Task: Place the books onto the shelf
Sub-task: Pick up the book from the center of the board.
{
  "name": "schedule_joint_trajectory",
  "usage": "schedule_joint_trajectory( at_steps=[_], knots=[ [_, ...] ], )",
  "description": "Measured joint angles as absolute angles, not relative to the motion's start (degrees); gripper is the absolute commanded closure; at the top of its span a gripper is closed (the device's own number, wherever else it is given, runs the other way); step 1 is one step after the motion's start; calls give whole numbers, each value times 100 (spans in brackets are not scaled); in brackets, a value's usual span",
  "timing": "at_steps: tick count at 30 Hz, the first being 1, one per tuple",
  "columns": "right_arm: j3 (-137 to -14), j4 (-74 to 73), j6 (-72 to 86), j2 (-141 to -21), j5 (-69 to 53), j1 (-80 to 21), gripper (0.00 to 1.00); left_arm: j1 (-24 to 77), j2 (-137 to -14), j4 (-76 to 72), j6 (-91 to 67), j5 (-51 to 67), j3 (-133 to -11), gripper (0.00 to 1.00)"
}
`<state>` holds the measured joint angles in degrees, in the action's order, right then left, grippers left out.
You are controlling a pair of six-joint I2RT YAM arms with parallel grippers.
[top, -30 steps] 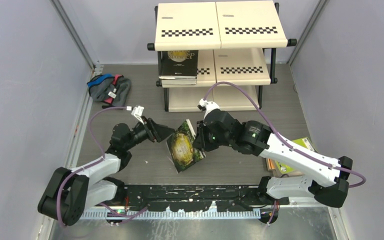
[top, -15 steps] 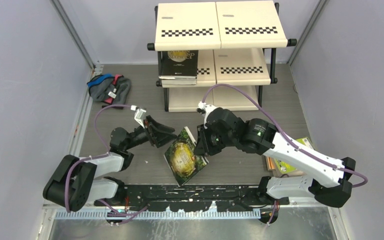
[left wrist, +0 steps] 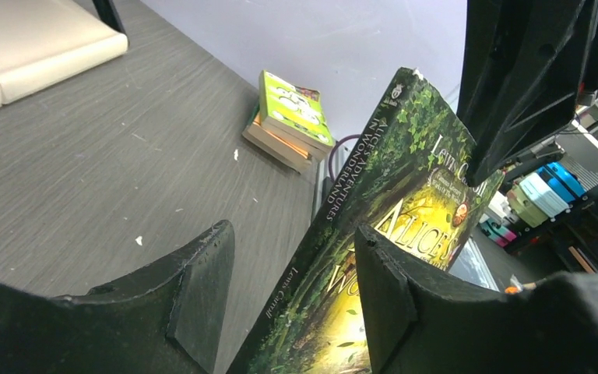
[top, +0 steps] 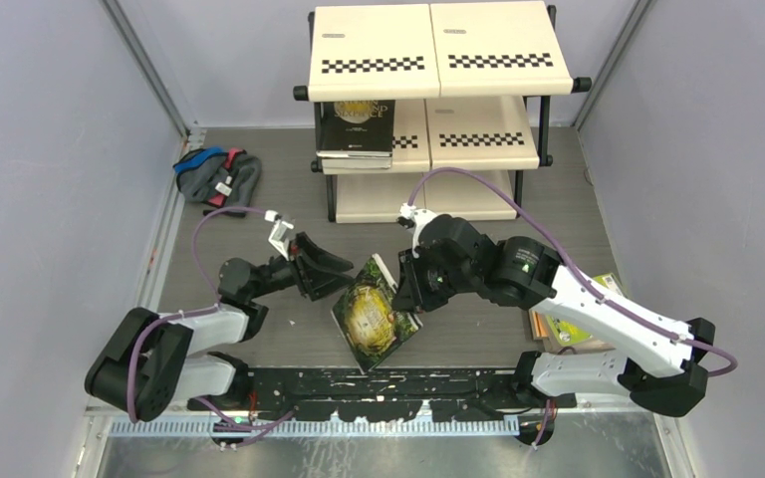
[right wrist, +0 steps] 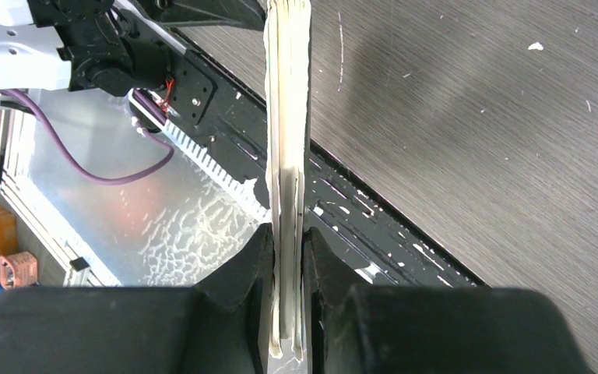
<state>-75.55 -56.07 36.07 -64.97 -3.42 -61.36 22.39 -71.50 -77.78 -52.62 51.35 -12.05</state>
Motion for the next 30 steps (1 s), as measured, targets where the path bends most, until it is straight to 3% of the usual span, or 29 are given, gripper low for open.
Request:
schedule_joint_trajectory(
  at_steps=[13, 23, 30],
  knots=[
    [-7566, -5627, 3452, -6490, -528, -6045, 99, 2665, -7408, -7806, -5387, 5557, -1302, 44],
    [-7577, -5833, 3253, -6501, -1181, -5623, 99, 2941, -7662, -7819, -5450, 5916, -1520, 70],
    [-7577, -6049, 2982, -6508, -1551, -5275, 99, 3072, -7876, -7819, -5540, 6165, -1621, 80]
  ],
)
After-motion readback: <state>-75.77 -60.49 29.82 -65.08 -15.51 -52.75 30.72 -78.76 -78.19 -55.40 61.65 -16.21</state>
